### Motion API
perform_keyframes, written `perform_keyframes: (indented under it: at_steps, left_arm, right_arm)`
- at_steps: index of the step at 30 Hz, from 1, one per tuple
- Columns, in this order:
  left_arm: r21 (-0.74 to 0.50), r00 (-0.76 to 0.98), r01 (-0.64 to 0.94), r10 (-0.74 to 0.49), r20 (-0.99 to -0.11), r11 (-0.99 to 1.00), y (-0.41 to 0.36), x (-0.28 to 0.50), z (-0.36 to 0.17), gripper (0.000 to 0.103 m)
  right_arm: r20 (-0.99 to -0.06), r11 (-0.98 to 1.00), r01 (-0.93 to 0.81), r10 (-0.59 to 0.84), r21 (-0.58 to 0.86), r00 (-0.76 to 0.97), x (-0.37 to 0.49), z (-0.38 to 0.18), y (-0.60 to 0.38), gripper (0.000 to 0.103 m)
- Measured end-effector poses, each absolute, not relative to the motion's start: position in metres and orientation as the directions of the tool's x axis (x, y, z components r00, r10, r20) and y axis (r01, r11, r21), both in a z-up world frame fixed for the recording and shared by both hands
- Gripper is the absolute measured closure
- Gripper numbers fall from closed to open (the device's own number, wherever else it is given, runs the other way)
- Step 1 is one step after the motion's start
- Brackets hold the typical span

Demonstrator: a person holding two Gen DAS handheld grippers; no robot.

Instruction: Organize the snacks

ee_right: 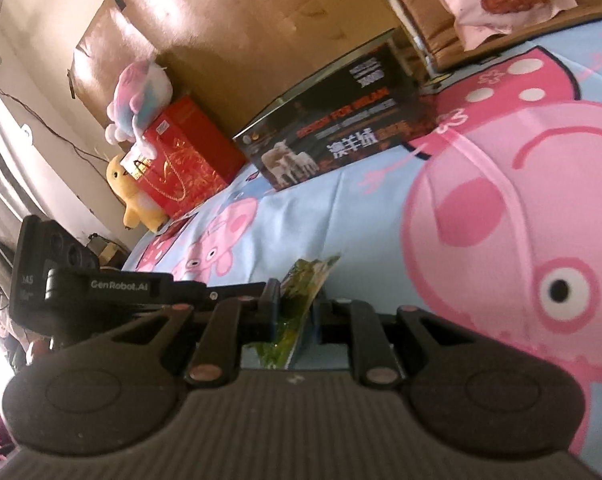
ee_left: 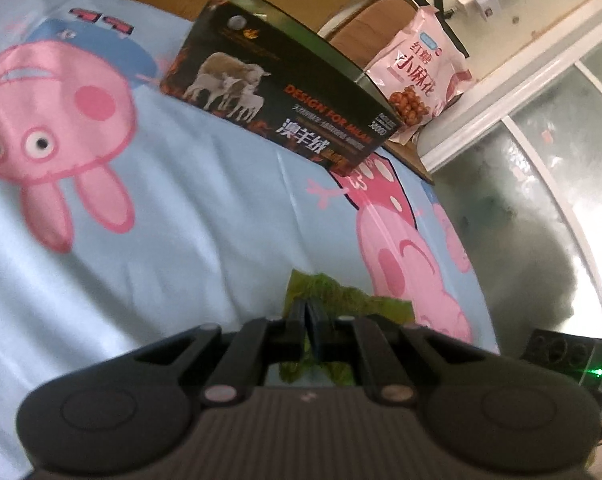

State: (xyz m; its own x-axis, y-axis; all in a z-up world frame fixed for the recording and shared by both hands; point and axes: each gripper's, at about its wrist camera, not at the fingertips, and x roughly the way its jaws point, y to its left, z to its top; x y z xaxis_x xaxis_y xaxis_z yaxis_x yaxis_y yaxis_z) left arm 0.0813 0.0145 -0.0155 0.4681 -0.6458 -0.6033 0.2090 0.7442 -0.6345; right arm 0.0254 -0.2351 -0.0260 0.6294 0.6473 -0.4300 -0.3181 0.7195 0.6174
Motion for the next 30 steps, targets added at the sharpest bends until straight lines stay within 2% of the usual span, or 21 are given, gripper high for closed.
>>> perform_keyframes:
  at_steps: [11,15,30]
  left_arm:
    - [-0.659,0.466,0.183,-0.655,-0.595,0.729,0.018,0.081,-0.019,0.098]
    - [-0.684,0.467,0.165,-0.667,-0.58,0.711,0.022,0.081,-0.023,0.098]
    - [-0.654,0.478,0.213,-0.662,-0.577,0.725,0.019,0.078,-0.021,0.098]
  right_arm:
    - [-0.407,0.665,-0.323,0.697,0.673,0.59,0.027,-0.034,-0.242,0.073]
    - [-0.416,0.685,-0.34,0.688,0.645,0.595,0.024,-0.032,-0.238,0.072]
    - [-0.433,0.731,-0.352,0.648,0.585,0.627,0.02,-0.027,-0.23,0.074]
